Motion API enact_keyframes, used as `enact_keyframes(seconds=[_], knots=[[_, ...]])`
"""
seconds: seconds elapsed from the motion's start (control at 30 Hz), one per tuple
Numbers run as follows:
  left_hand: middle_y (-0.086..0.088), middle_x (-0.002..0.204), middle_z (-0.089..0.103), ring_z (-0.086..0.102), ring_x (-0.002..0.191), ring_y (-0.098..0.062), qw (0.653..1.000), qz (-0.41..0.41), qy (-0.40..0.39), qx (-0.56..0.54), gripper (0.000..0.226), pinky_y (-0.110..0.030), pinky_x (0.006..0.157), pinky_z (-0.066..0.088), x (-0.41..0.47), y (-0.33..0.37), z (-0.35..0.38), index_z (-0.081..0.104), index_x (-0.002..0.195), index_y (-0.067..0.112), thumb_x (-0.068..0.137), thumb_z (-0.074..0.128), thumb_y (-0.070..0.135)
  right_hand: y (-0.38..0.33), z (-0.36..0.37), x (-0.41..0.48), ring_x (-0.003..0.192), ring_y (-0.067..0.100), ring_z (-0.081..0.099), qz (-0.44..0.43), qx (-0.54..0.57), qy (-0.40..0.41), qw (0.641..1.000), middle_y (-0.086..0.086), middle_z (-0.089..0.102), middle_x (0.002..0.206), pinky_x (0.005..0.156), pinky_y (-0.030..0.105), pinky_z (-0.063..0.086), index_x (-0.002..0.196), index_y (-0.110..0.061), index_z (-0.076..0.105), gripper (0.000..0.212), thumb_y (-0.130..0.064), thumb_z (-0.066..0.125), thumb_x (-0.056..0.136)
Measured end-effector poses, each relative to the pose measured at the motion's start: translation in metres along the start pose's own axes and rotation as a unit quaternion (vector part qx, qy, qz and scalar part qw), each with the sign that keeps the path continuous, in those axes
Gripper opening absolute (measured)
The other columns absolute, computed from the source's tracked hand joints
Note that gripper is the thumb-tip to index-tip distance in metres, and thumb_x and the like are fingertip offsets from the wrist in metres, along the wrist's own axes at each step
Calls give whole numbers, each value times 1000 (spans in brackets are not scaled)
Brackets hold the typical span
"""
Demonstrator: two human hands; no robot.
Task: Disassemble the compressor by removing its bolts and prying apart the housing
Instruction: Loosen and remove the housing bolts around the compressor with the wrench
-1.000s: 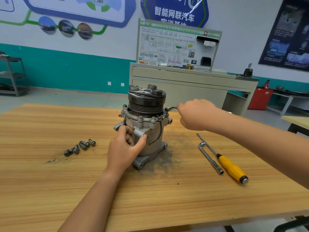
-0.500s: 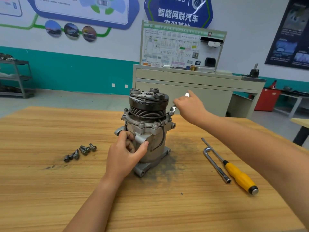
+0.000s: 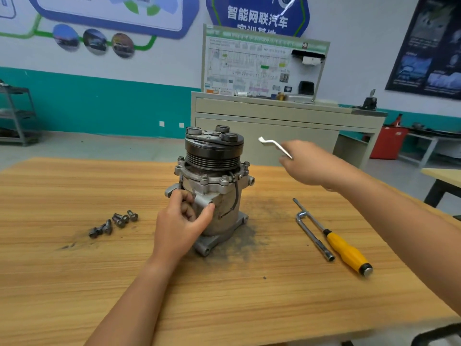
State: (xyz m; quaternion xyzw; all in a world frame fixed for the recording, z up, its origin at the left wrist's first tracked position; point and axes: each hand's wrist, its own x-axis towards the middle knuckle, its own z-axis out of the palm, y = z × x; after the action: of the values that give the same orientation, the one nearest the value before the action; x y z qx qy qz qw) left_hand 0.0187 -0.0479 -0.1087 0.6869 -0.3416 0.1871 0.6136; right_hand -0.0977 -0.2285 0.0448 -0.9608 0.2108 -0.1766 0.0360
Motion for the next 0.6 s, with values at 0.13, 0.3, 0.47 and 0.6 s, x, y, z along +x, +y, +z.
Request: enact_keyframes(seconds=[0.13,0.3,0.47,0.6], knots=[[4,50,44,39,45,-8,1000,-5,-2,3,28,-25,47,31,-1,1,0,46,81,18,75,68,34,-12,16,-9,71,19,53,-1,-104,-56,993,4,54,83,61,33,46,115,-11,52,24,-12,38,96],[6,49,42,40,44,-7,1000,1,-1,-3,28,-15,44,28,-1,0,0,44,78,23,73,66,38,-23,14,-5,57,15,40,-35,-223,-76,971,3,42,69,45,26,28,98,-7,52,18,1,38,89],[6,49,43,40,44,-7,1000,0,0,-5,28,-16,44,29,-1,-1,0,43,78,24,72,66,39,-37,6,-4,52,16,36,-105,-343,-77,930,1,36,63,42,26,24,88,-11,44,11,-2,39,90],[7,49,44,40,44,-7,1000,-1,-3,-10,29,-16,44,30,-1,-1,0,43,79,24,71,65,42,-34,1,6,67,22,47,-121,-347,-100,925,-1,38,66,48,27,30,97,-8,53,22,-20,35,95]])
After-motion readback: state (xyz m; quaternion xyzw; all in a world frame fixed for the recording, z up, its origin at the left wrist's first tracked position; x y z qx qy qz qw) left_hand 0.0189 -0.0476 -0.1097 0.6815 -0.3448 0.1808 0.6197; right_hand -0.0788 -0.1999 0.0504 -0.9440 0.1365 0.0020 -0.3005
